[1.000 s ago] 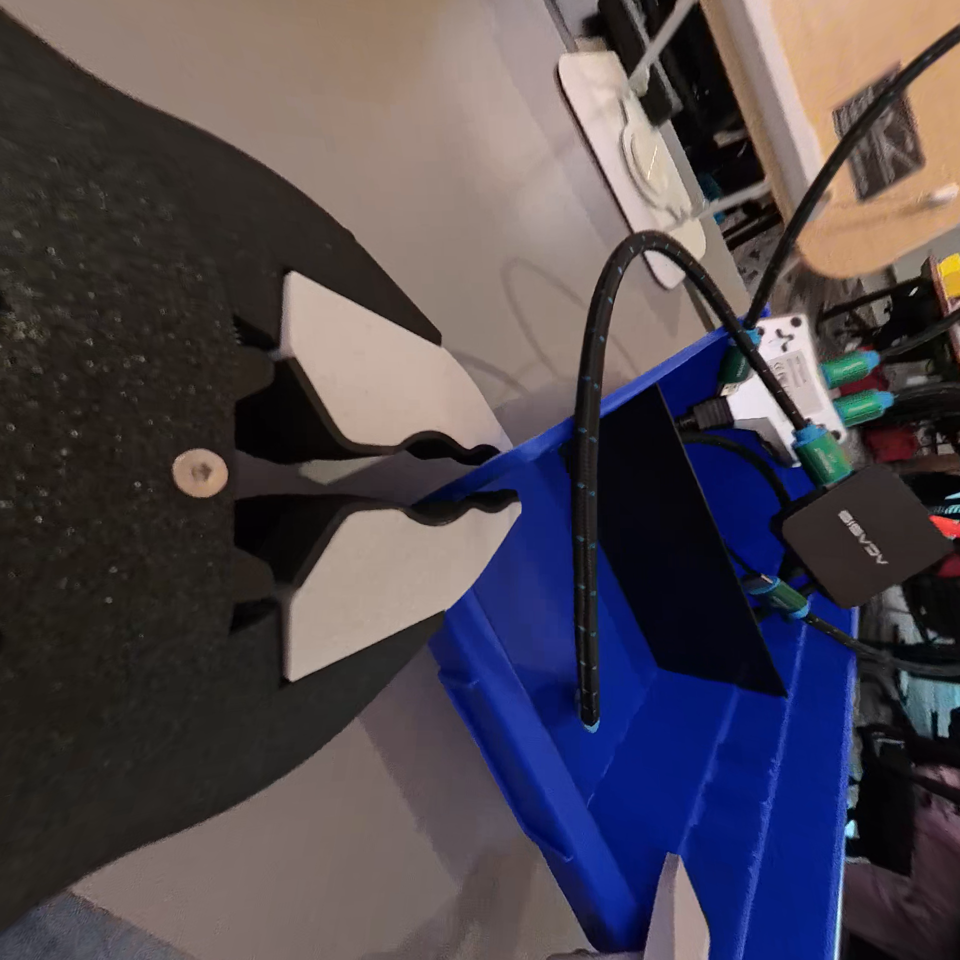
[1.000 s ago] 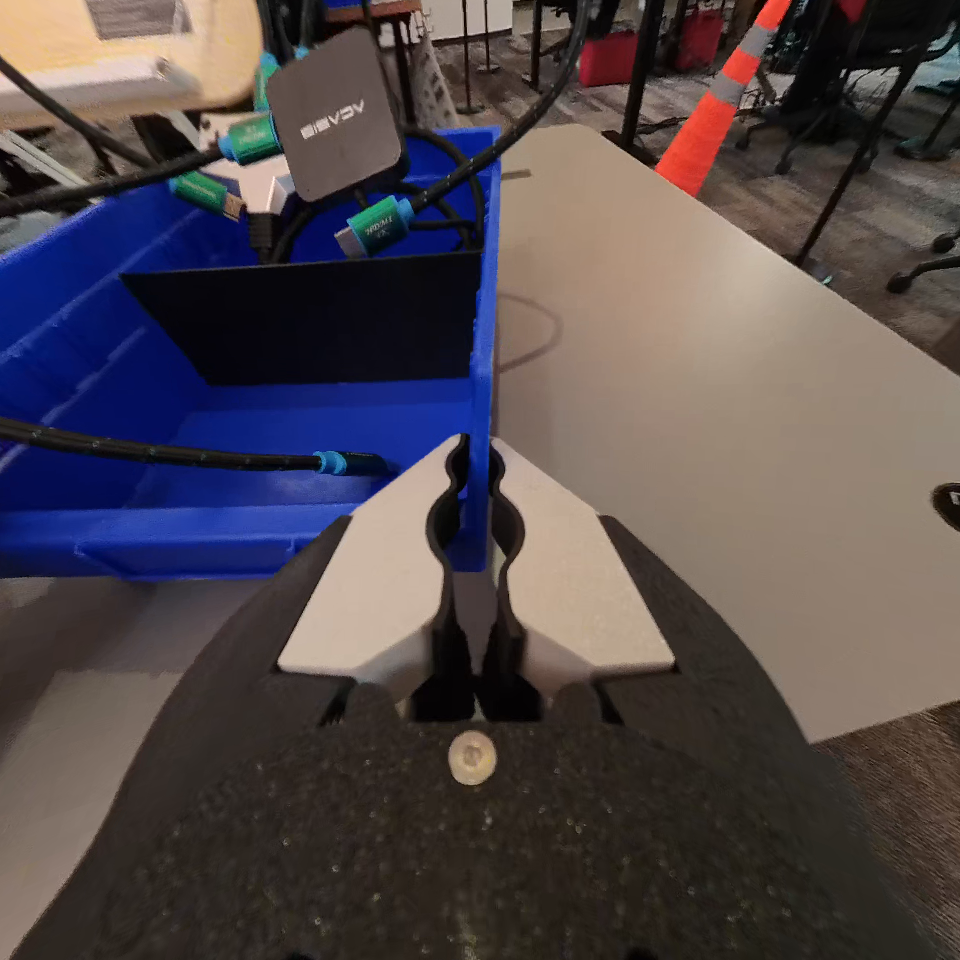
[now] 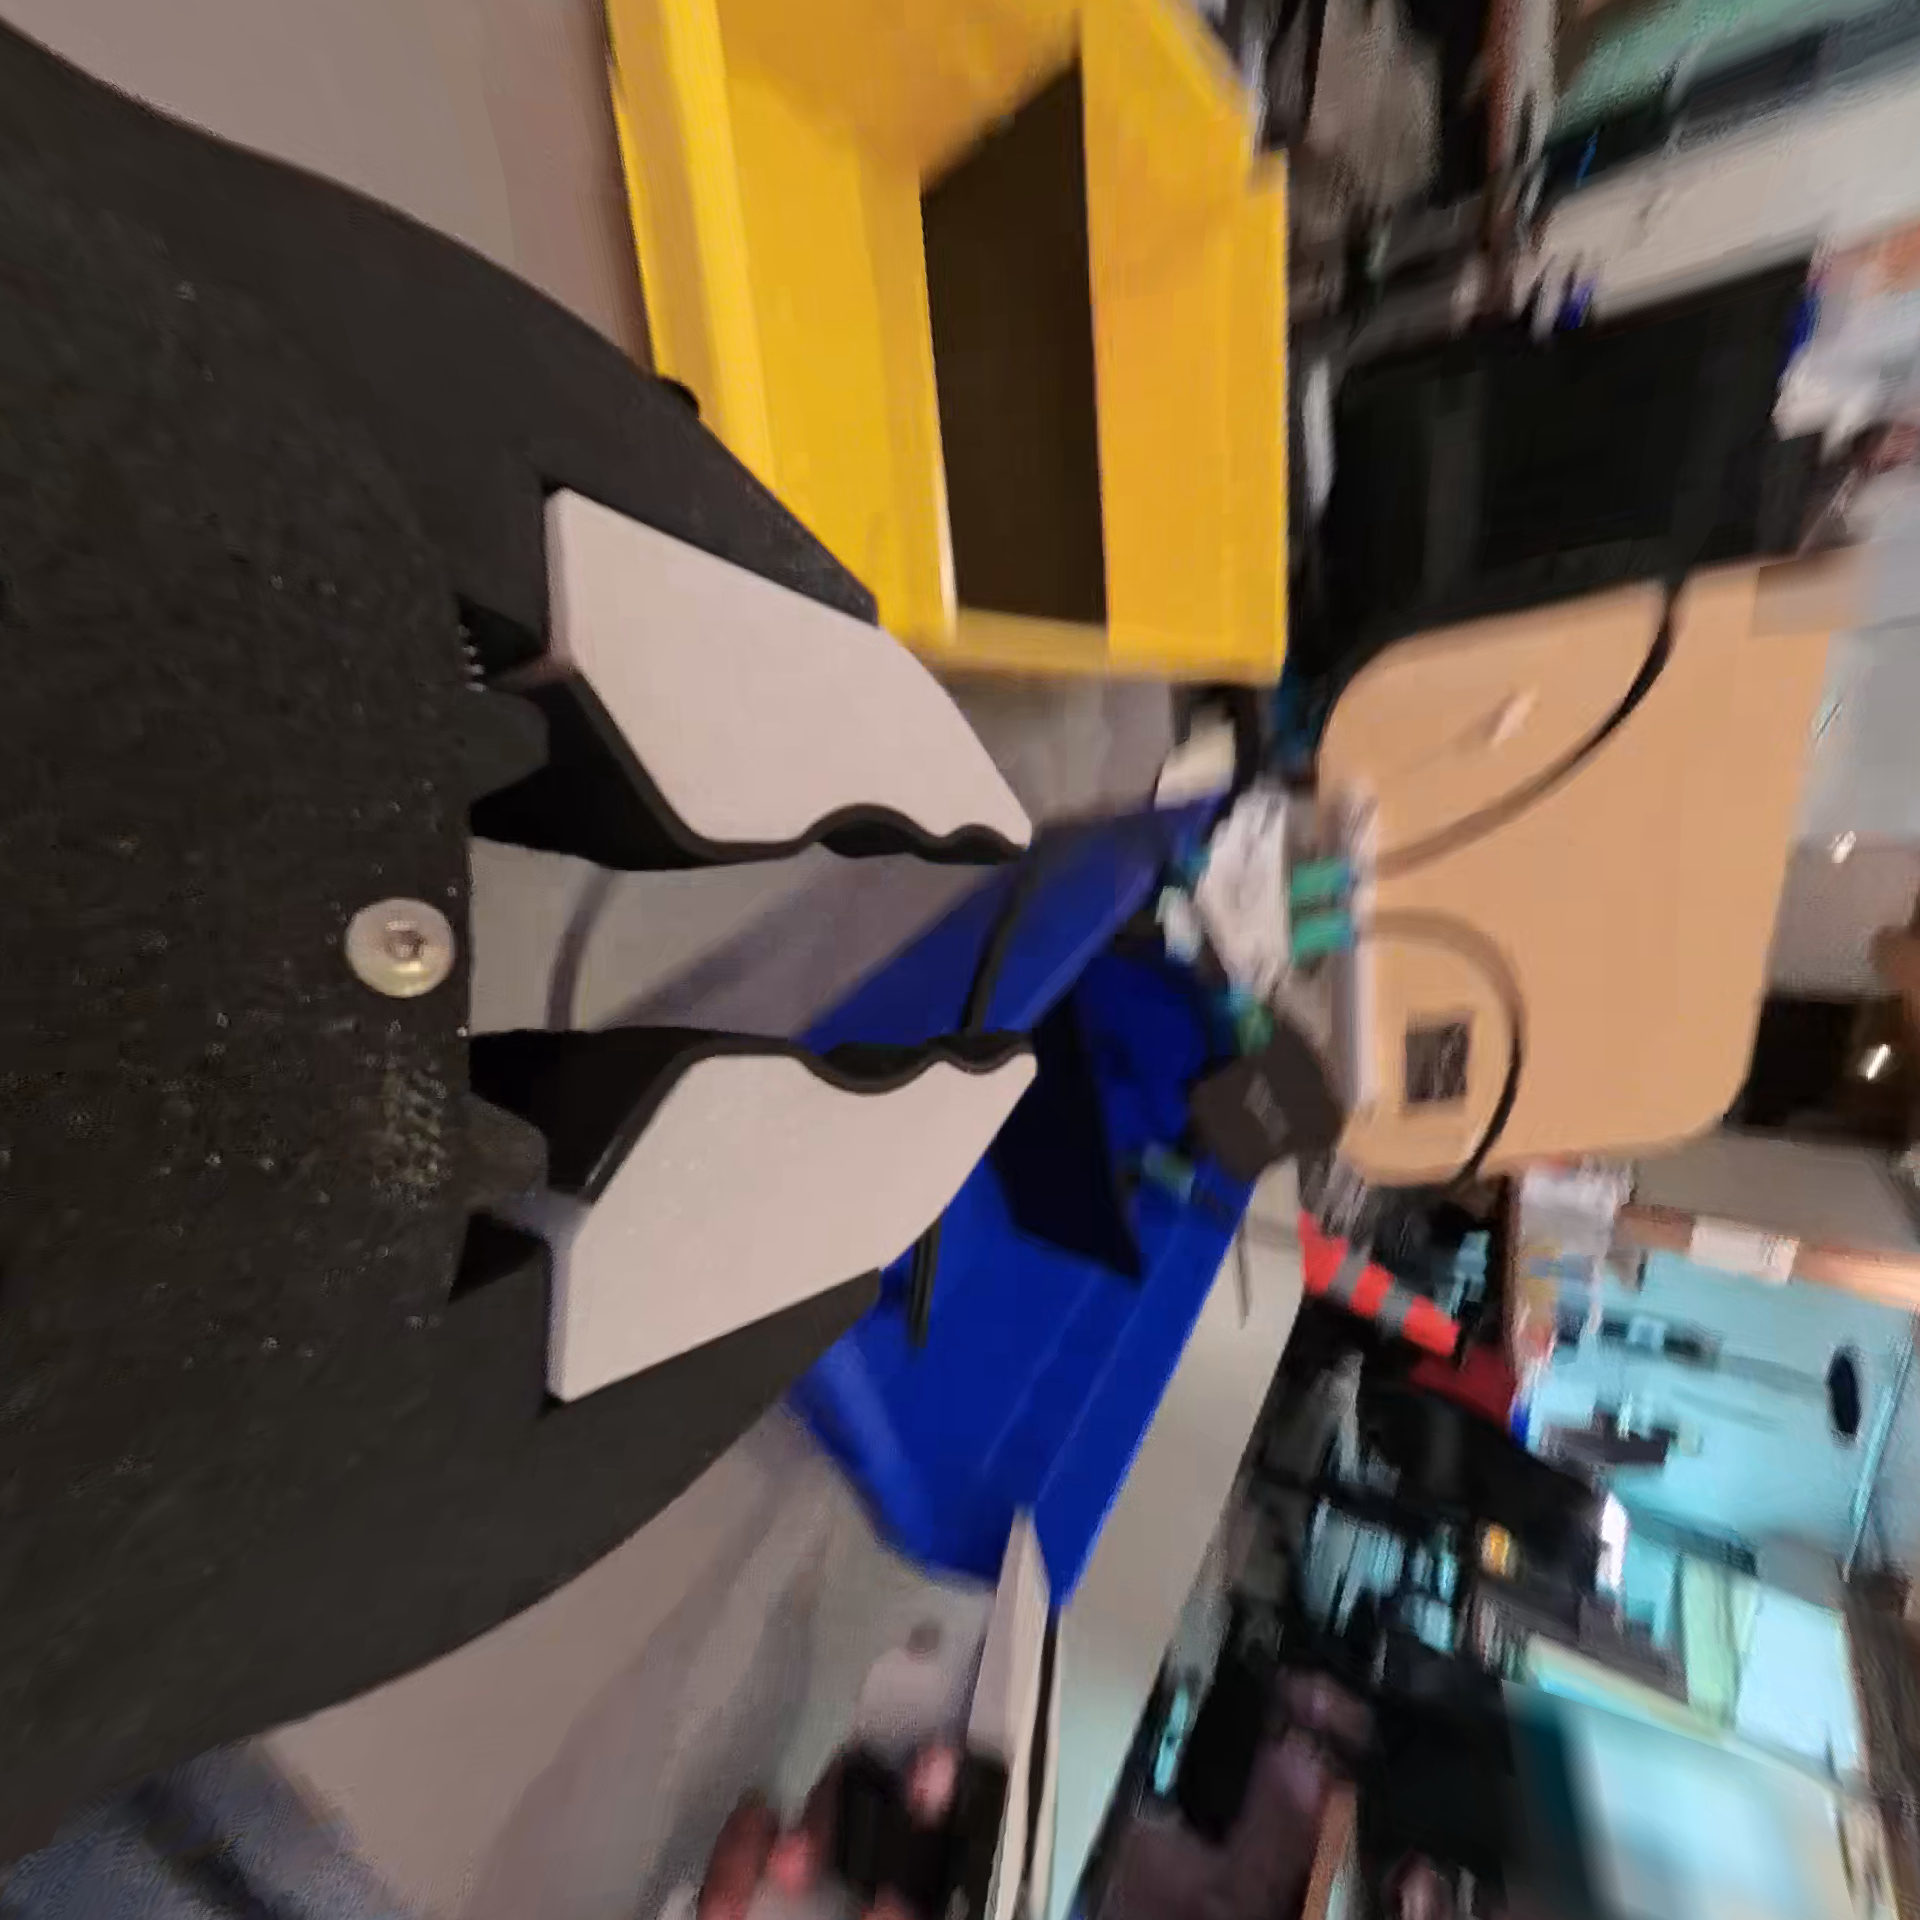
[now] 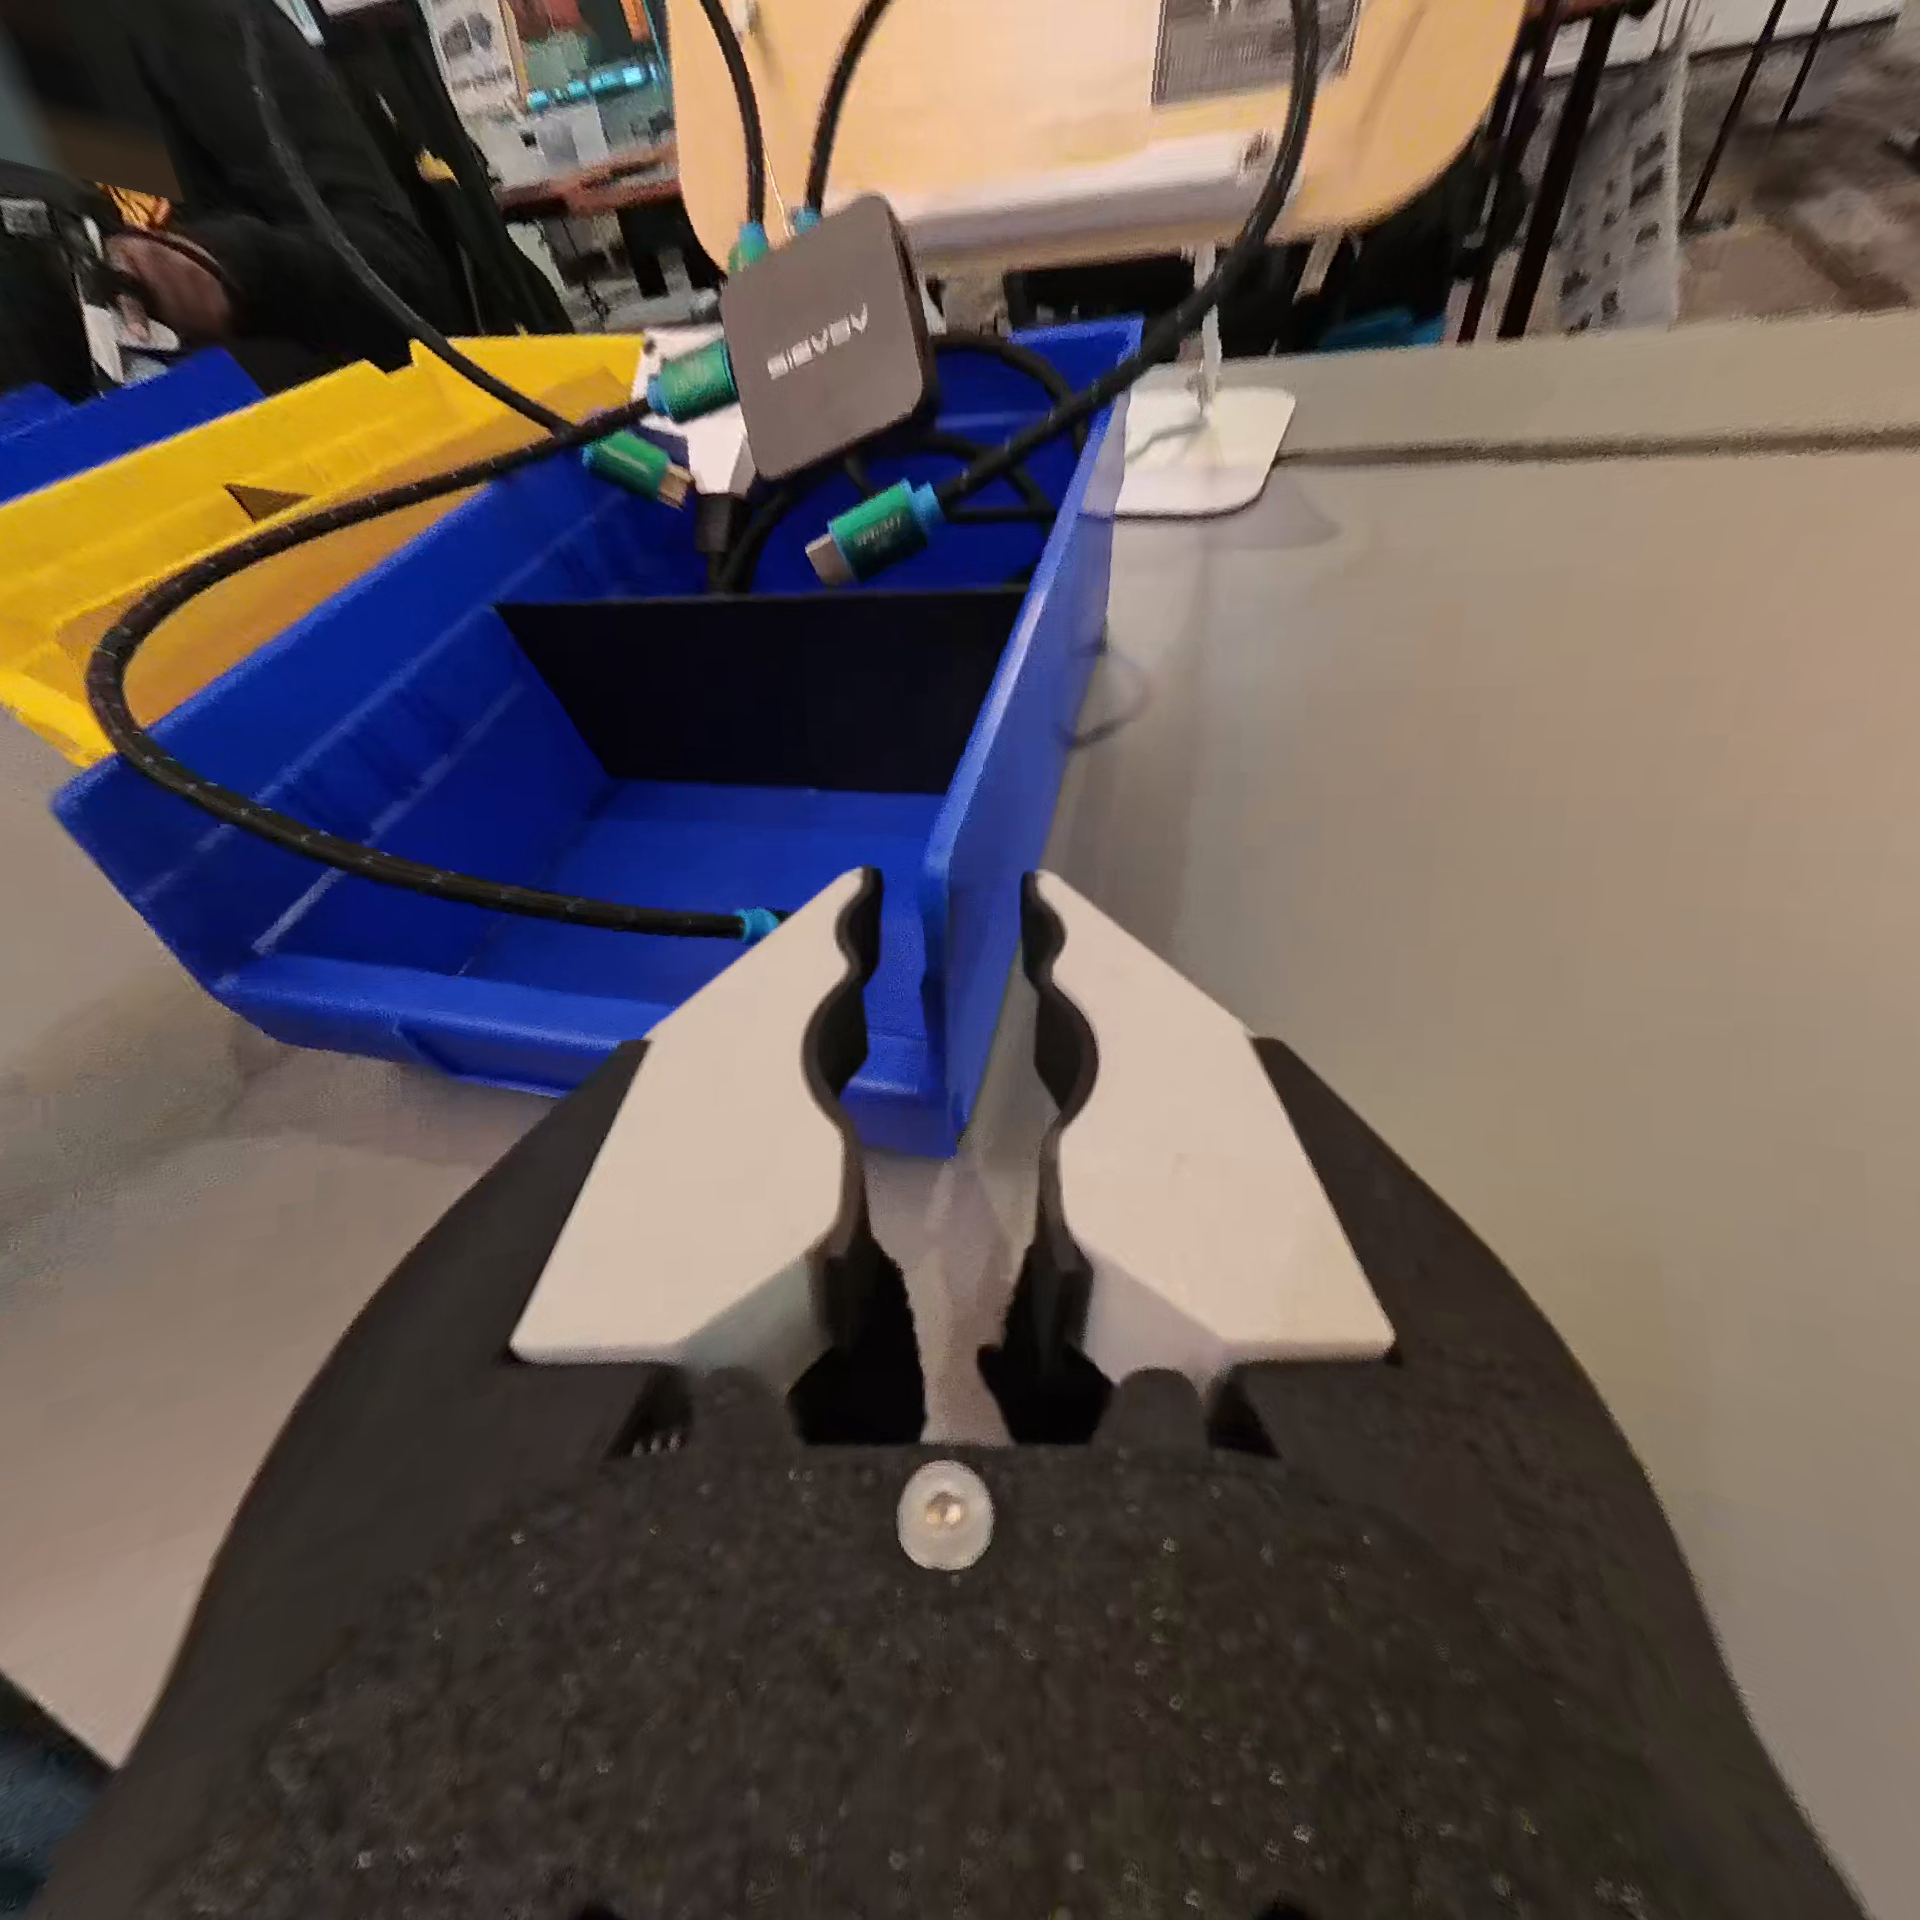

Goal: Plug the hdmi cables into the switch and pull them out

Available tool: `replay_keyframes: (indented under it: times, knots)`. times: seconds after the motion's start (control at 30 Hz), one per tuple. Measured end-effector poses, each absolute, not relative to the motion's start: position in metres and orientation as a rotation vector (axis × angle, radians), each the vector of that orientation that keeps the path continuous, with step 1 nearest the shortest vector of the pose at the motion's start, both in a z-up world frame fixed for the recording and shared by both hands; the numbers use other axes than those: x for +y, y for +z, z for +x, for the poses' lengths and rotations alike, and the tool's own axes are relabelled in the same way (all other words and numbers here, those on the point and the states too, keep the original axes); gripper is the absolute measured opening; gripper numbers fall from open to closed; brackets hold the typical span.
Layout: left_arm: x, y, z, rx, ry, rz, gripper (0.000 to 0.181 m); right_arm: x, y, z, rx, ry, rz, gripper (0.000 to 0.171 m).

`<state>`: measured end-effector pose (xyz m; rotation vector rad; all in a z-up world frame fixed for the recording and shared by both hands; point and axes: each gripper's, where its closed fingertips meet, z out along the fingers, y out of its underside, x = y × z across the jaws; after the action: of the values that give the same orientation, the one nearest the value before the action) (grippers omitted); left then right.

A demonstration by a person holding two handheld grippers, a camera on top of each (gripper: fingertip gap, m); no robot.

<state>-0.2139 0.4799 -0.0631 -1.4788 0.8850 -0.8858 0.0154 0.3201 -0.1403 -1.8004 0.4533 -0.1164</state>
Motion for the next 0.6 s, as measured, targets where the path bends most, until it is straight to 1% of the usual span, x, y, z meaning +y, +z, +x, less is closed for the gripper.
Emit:
replay_keyframes:
  times: [0.07, 0.13, 0.2, 0.23, 0.27, 0.33, 0.5, 0.57, 0.6]
  knots:
    - [0.538, -0.066, -0.260, 0.781, -0.716, -1.519, 0.033, 0.318, -0.134, 0.015, 0.416, -0.149, -1.776, 0.032]
    - [0.600, -0.094, -0.307, 0.735, -0.536, -1.624, 0.040, 0.315, -0.132, 0.015, 0.404, -0.168, -1.766, 0.034]
    - [0.642, -0.132, -0.336, 0.797, -0.432, -1.759, 0.059, 0.311, -0.130, 0.013, 0.410, -0.159, -1.747, 0.034]
    - [0.655, -0.141, -0.342, 0.827, -0.406, -1.794, 0.067, 0.307, -0.128, 0.013, 0.413, -0.161, -1.737, 0.034]
    - [0.665, -0.138, -0.346, 0.821, -0.389, -1.783, 0.069, 0.304, -0.127, 0.013, 0.414, -0.173, -1.730, 0.034]
    - [0.681, -0.123, -0.345, 0.765, -0.400, -1.737, 0.059, 0.294, -0.127, 0.015, 0.412, -0.211, -1.731, 0.034]
    - [0.703, -0.133, -0.311, 0.806, -0.537, -1.782, 0.063, 0.263, -0.126, 0.023, 0.460, -0.263, -1.713, 0.033]
    - [0.714, -0.136, -0.306, 0.786, -0.525, -1.799, 0.061, 0.250, -0.125, 0.027, 0.490, -0.280, -1.701, 0.033]
    - [0.722, -0.136, -0.306, 0.761, -0.507, -1.806, 0.056, 0.244, -0.125, 0.030, 0.503, -0.289, -1.697, 0.033]
